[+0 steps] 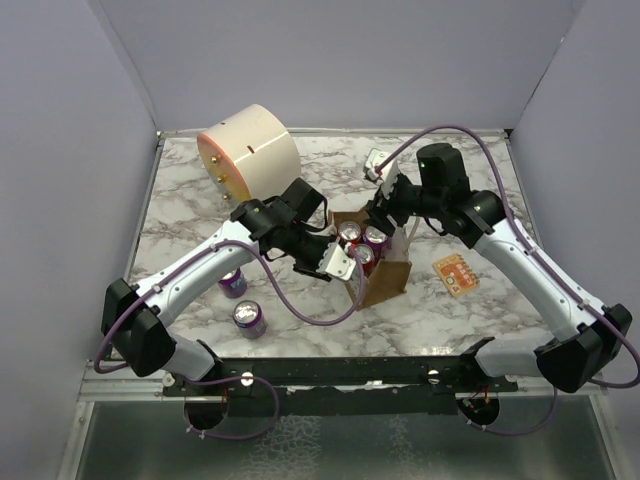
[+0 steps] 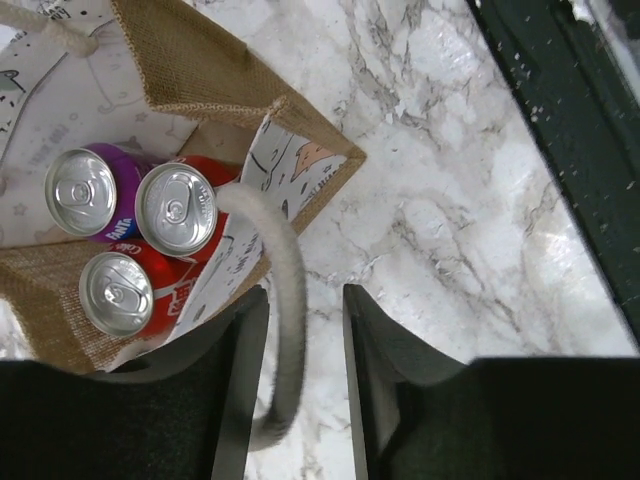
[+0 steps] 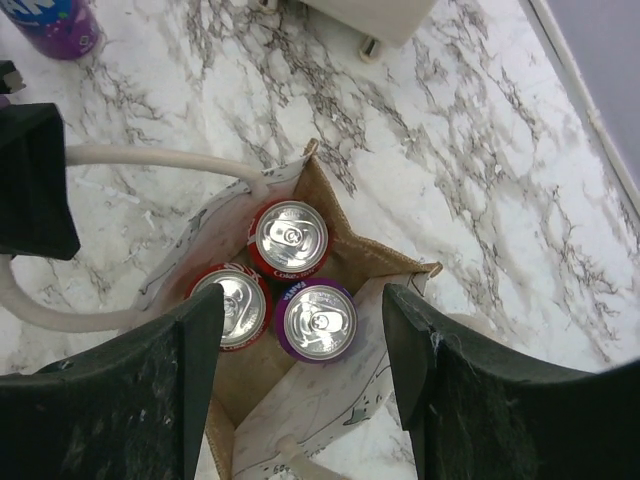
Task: Place the beverage into the canvas bag
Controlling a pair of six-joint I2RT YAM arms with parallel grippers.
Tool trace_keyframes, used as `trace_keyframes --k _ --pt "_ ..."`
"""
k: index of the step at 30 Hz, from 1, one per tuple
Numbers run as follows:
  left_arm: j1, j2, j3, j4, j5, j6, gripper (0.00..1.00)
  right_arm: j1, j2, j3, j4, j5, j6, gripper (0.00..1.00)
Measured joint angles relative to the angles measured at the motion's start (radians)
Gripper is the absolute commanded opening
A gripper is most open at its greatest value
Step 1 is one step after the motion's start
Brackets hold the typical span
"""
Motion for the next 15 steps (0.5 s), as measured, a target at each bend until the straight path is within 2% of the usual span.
trace_keyframes --k 3,8,11,15 --pt "0.002 -0.014 0.000 0.001 0.020 -0.010 0.64 0.000 -0.045 -0.029 0.006 -0.018 -0.004 0.65" --pt "0.030 -0.069 0.022 0.003 0.050 -0.039 0.83 0.000 -0.089 -0.051 -0.011 -0.058 -0.029 0.66" --pt "0.072 -0.113 0.032 0.011 0.061 -0.061 0.87 -0.001 -0.095 -0.051 -0.032 -0.083 -0.044 0.68" --pt "0.148 -0.175 0.032 0.020 0.064 -0.104 0.89 -0.017 -0.096 -0.051 -0.043 -0.116 -0.057 0.73"
